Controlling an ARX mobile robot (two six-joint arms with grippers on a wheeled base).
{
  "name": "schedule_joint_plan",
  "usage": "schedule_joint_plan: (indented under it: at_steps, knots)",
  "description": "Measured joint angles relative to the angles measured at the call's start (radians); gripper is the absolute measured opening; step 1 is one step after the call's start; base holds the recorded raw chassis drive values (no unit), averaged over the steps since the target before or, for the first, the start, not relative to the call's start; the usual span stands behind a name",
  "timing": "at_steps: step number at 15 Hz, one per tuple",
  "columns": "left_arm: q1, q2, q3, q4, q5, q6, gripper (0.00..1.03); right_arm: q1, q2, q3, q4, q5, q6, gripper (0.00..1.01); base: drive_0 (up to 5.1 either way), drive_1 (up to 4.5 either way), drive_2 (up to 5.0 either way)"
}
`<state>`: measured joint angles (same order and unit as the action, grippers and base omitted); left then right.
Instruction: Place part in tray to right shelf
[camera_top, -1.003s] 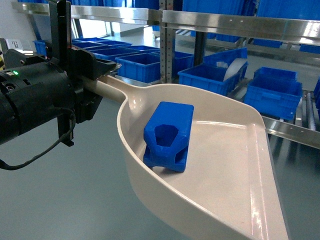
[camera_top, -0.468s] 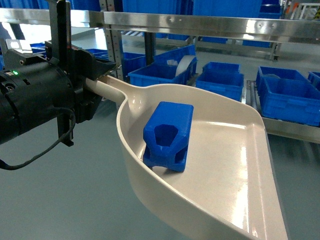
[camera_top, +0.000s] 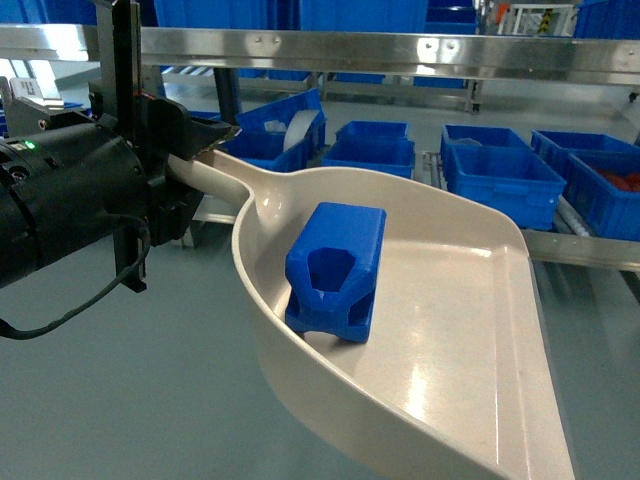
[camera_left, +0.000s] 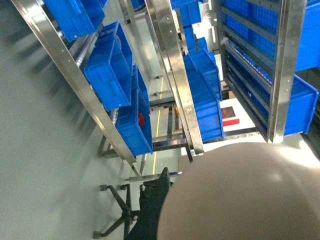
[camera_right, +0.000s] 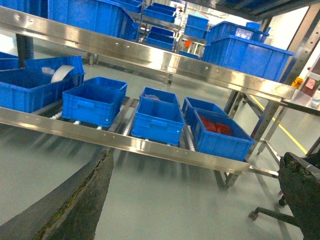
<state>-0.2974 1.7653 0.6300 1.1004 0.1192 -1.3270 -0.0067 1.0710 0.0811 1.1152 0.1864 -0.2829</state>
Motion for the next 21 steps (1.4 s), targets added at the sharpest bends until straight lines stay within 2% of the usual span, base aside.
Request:
schedule_joint_plan:
  at_steps: [7, 21]
  knots:
    - [0.0, 0.0, 0.0, 0.0, 0.0, 0.0, 0.12, 0.0, 0.0, 0.0, 0.0, 0.0, 0.0, 0.98, -1.6, -1.55, -1.6]
    - [0.0, 0.0, 0.0, 0.004, -0.001, 0.0, 0.12, 0.0, 0.0, 0.0, 0.002, 0.003, 0.0, 0.98, 0.0, 0.0, 0.0]
